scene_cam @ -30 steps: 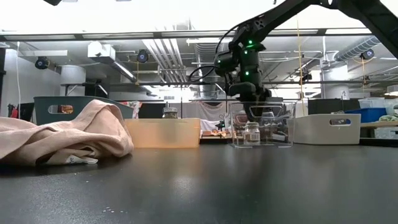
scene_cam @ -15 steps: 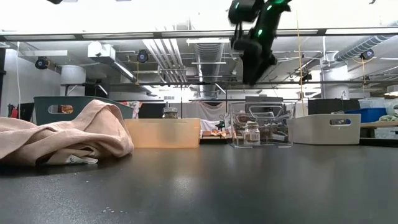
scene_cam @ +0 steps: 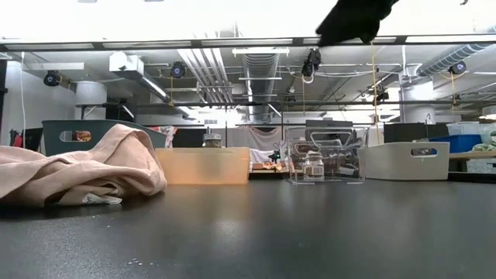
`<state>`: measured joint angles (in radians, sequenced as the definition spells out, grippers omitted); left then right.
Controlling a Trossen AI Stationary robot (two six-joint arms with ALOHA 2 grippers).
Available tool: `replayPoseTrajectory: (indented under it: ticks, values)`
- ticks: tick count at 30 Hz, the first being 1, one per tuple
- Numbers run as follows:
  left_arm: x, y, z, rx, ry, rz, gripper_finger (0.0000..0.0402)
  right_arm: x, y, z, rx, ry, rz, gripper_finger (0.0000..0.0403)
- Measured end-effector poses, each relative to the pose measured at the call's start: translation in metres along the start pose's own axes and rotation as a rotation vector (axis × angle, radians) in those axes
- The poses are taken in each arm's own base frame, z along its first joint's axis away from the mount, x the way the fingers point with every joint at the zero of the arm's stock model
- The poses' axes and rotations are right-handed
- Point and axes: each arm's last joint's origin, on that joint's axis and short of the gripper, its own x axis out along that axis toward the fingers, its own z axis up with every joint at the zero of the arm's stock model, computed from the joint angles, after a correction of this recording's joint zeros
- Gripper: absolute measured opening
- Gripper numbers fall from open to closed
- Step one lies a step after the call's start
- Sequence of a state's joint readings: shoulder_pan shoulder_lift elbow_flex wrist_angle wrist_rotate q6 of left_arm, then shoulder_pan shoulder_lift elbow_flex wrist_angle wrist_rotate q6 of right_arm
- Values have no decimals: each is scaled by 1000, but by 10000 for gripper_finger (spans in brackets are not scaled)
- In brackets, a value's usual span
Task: Sort spices by type
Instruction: Put the red seasoning can into the white bin
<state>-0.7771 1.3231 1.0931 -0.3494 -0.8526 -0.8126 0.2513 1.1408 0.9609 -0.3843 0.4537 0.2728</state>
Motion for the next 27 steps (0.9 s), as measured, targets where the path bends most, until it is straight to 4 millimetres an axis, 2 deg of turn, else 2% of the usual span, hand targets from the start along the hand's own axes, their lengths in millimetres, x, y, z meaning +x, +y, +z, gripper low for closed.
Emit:
replayPoseTrajectory:
  ticks: [6, 9, 12, 15, 19, 23, 27]
  values:
    - [-11, -9, 21, -11, 112, -90, 89, -8, 35, -4, -27, -57, 79, 182]
    - [-19, -5, 29, 11, 170, -24, 89, -4, 45, -3, -42, -91, 62, 173]
    - [-27, 5, 32, -35, 254, 97, 89, 10, 59, -14, -69, -68, 57, 165]
    - [-32, 17, 24, -67, 388, 227, 89, 25, 75, -26, -87, -39, 41, 157]
    - [-36, 26, 12, -218, 601, 370, 89, 38, 92, -34, -95, -21, -3, 149]
    - [-36, 29, -1, -281, 766, 466, 89, 48, 100, -36, -97, -5, -14, 144]
    - [-32, 33, -22, -335, 896, 529, 89, 53, 104, -38, -76, 16, -17, 146]
